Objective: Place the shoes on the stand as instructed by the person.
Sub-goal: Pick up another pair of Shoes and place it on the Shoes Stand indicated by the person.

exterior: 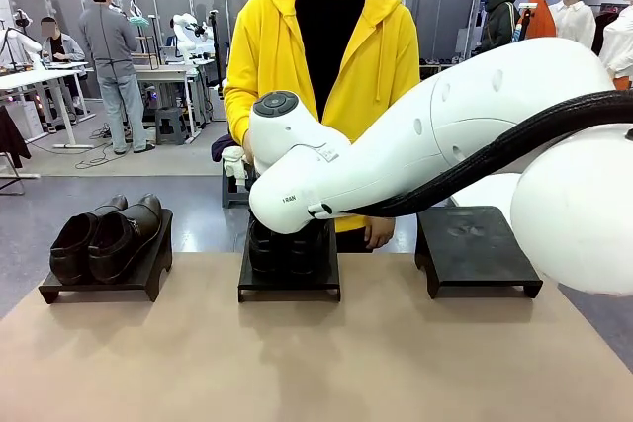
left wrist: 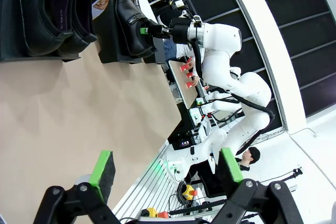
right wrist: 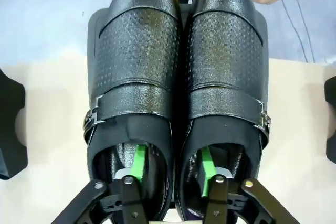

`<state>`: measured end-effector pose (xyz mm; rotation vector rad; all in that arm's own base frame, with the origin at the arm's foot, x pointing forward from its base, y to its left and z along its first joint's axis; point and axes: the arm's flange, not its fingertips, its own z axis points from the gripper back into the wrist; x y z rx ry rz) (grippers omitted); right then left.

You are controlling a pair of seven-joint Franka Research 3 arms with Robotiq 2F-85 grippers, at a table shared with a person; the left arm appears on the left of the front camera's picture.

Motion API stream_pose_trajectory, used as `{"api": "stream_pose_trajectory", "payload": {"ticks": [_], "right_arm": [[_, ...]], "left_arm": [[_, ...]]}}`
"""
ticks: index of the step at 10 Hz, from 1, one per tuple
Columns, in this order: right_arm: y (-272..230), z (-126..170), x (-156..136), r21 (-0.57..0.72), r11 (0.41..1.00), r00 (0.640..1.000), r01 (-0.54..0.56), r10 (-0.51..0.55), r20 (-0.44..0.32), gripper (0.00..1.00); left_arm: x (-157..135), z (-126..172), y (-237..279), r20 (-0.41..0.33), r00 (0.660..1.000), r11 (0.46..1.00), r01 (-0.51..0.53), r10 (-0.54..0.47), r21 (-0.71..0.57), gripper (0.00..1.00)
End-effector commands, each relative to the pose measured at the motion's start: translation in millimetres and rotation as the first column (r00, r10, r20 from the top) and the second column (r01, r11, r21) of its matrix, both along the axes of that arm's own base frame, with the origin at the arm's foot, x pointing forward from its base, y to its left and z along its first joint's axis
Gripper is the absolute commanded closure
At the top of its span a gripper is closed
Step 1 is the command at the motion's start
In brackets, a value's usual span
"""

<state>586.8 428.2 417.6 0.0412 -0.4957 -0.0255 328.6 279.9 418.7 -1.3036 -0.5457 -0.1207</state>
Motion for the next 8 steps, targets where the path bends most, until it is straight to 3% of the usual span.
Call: {"api": "stream_pose_trajectory", "payload": {"ticks": [1,2,3,4,6,7,8], "right_arm": [[-10,-1,-16,0.017,0.999,0.998,0.05,-0.051,0.047,0.0],[-13,1,-17,0.021,0.998,0.997,0.053,-0.054,0.05,0.0],[-15,4,-20,0.029,0.998,0.997,0.05,-0.052,0.052,0.1],[-17,6,-24,0.037,0.998,0.998,0.044,-0.046,0.049,0.0],[-19,12,-31,0.038,0.999,0.999,-0.009,0.008,0.031,0.0],[-9,12,-11,0.015,1.0,1.0,0.006,-0.006,0.013,0.0],[-9,12,-11,0.015,1.0,1.0,0.006,-0.006,0.013,0.0]], "left_arm": [[-4,1,-3,0.005,1.0,1.0,0.007,-0.007,-0.001,0.0],[-4,1,-3,0.005,1.0,1.0,0.007,-0.007,-0.001,0.0],[-4,1,-3,0.005,1.0,1.0,0.007,-0.007,-0.001,0.0],[-4,1,-3,0.005,1.0,1.0,0.007,-0.007,-0.001,0.0],[-4,1,-3,0.005,1.0,1.0,0.007,-0.007,-0.001,0.0],[-4,1,-3,0.005,1.0,1.0,0.007,-0.007,-0.001,0.0],[-4,1,-3,0.005,1.0,1.0,0.007,-0.007,-0.001,0.0]]}}
